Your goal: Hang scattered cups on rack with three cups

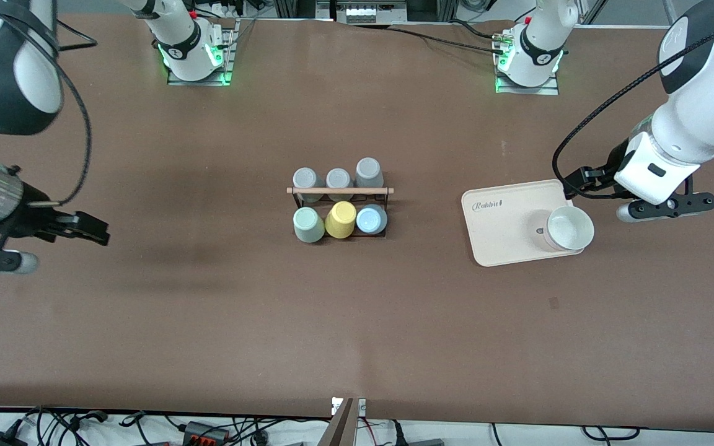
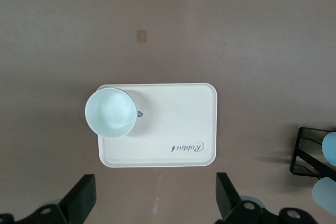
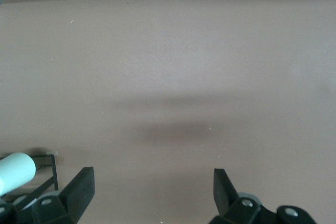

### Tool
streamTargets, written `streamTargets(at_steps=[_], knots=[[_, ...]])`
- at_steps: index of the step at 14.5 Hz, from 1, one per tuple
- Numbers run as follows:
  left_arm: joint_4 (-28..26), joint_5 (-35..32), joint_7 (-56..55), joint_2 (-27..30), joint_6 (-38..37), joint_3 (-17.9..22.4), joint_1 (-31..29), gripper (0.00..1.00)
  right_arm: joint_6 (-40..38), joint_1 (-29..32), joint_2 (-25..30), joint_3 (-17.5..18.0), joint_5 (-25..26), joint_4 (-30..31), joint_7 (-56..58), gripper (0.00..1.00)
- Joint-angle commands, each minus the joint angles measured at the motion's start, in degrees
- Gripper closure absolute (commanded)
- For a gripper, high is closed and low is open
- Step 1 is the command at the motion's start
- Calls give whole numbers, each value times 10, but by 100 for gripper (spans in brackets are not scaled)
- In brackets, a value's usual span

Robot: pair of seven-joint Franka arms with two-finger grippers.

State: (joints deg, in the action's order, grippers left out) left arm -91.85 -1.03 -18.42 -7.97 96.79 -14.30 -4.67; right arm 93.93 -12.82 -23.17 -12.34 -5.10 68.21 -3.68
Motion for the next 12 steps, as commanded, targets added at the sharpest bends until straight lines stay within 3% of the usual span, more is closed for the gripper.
streamTargets(at_steps=[1, 3, 9, 12], knots=[[-5, 10, 14, 9, -2, -4, -9, 0, 12, 73, 51, 84, 45, 51, 26, 0], [-5, 10, 14, 9, -2, -4, -9, 0, 12, 107, 59, 121, 61, 52, 29, 0], [-5, 10, 14, 9, -2, -4, -9, 0, 13, 110, 75, 115, 65, 76, 62, 0], [-5, 10, 14, 9, -2, -4, -9, 0, 31, 112, 118, 115, 66, 146, 61, 0]])
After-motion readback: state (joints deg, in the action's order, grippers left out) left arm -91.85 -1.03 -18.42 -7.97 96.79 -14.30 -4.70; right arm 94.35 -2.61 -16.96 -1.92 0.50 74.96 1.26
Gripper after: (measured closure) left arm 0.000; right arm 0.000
